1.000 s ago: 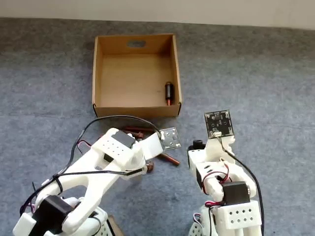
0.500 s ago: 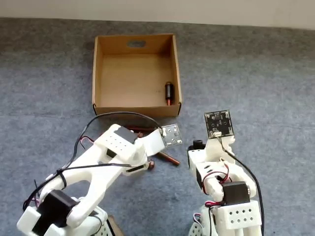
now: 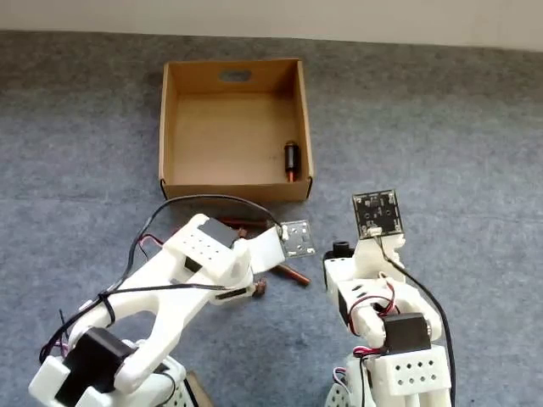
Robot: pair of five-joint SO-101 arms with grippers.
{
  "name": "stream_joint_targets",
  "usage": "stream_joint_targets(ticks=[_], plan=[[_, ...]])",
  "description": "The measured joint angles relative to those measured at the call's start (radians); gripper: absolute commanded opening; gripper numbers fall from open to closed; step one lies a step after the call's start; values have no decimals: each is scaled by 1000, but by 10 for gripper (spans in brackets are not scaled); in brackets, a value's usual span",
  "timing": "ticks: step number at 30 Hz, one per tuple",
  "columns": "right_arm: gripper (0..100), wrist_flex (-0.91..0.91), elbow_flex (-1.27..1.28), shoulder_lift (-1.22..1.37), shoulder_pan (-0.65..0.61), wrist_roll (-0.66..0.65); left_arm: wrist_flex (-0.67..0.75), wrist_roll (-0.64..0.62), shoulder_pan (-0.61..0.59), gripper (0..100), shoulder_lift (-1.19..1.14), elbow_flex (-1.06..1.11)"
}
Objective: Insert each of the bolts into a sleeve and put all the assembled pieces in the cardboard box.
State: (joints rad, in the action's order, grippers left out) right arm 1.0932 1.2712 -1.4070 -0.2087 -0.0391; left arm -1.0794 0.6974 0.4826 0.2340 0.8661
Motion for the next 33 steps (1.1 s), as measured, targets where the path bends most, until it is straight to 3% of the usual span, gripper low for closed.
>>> stream_joint_targets(ticks=[10,19,25,30,33], plan=[[5,0,0,0,0,0,-41,5,110,45,8,117],[5,0,0,0,2,0,-49,2,110,46,6,118],[5,0,0,0,2,0,-204,0,117,47,-2,21],[5,0,-2,0,6,2,-290,3,109,155,-3,-66],[5,0,0,0,5,3,-296,3,58,157,-3,-86]])
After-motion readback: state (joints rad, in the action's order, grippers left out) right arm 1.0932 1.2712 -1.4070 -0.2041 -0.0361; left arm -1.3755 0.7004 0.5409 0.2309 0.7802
